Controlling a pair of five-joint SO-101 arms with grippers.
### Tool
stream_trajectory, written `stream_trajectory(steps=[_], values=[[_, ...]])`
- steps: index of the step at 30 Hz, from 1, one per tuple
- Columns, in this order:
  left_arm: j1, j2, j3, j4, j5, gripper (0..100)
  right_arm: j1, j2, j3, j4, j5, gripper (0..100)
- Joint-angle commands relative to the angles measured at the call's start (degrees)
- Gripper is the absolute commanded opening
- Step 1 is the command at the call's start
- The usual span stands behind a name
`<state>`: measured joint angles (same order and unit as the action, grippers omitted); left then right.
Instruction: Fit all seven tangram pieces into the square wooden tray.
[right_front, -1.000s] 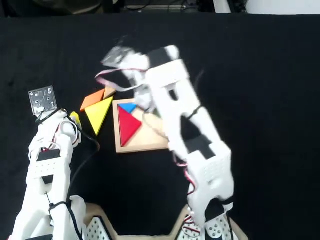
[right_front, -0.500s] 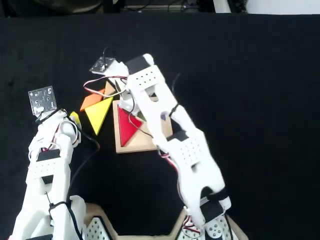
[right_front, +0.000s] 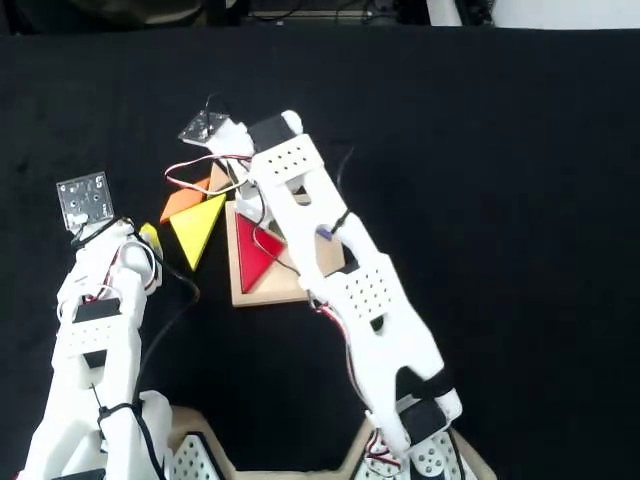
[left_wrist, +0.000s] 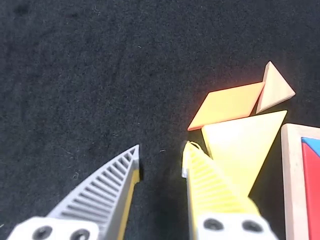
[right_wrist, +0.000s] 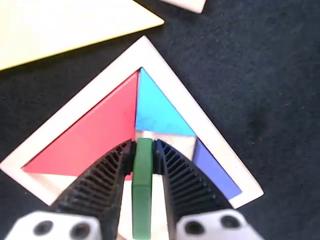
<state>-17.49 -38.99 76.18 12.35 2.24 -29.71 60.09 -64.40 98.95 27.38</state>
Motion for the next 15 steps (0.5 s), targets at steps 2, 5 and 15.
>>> stream_trajectory(steps=[2,5,15], values=[[-0.2,-0.5,-0.5,-0.9,0.1,15,-0.9,-0.7,-1.6,2.2,-1.3,4.3],[-0.3,-0.5,-0.5,-0.9,0.1,15,-1.4,-0.9,0.0,2.2,-2.6,11.6],[-0.3,-0.5,-0.5,-0.9,0.1,15,-1.4,-1.5,0.9,2.3,-2.4,18.5]])
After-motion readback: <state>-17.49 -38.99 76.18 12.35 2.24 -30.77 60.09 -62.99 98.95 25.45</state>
